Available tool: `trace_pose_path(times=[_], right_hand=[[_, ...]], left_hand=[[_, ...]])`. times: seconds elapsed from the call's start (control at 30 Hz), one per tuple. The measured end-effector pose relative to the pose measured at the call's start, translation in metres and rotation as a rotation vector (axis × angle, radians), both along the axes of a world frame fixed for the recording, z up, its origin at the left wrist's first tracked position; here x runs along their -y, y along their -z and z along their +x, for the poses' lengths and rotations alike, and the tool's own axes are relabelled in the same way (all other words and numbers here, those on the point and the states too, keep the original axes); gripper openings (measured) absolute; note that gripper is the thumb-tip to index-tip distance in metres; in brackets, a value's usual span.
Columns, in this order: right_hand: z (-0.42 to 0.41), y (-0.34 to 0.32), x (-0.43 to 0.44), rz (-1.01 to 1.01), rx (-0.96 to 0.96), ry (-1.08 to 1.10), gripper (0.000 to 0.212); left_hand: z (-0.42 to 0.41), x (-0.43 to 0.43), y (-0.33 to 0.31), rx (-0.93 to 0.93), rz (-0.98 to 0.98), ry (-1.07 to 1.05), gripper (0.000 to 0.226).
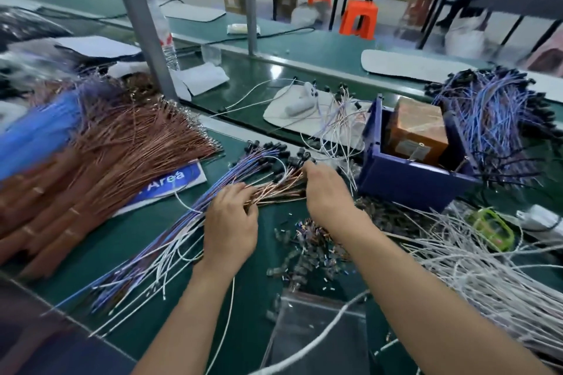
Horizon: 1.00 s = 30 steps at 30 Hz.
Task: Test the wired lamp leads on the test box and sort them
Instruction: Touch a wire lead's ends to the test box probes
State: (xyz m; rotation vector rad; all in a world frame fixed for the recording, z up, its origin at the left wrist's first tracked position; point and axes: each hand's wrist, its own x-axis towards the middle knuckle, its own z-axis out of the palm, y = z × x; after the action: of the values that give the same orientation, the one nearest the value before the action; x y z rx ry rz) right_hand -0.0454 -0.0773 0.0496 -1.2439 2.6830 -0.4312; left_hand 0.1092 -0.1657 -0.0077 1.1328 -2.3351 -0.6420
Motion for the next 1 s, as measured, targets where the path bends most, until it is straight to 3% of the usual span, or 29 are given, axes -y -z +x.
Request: trace_pose_path(times=[0.17, 0.3, 0.47, 0.6, 0.73, 0.93, 1.0], right_hand=[[-0.008, -0.006, -0.015, -0.16, -0.079, -0.075, 0.045], [-0.001, -0.027, -0.031, -0.312, -0.115, -0.186, 0.025], [0.017, -0.056, -0.052, -0.416, -0.167, -0.093, 0.016], [0.018, -0.07, -0.063, -0.445, -0.023, -0.016, 0.013], [0.009, -0.081, -0.09, -0.577, 0.131, 0.092, 0.012], [-0.015, -0.077, -0.165, -0.491, 0.504, 0.153, 0.024], [-0.018, -0.072, -0.189, -0.591, 0.714, 0.162, 0.021]], left_hand=[[0.0, 0.0, 0.0, -0.049, 0.015, -0.035, 0.034], [0.002, -0.003, -0.003, -0.059, 0.01, -0.052, 0.053], [0.001, -0.016, -0.023, -0.114, -0.176, 0.175, 0.06], [-0.017, -0.032, -0.05, -0.312, 0.054, 0.301, 0.054], [-0.029, -0.037, -0.067, -0.402, 0.389, 0.282, 0.018], [-0.027, -0.027, -0.079, -0.338, 0.719, 0.465, 0.021], [-0.029, -0.029, -0.082, -0.338, 0.754, 0.505, 0.022]])
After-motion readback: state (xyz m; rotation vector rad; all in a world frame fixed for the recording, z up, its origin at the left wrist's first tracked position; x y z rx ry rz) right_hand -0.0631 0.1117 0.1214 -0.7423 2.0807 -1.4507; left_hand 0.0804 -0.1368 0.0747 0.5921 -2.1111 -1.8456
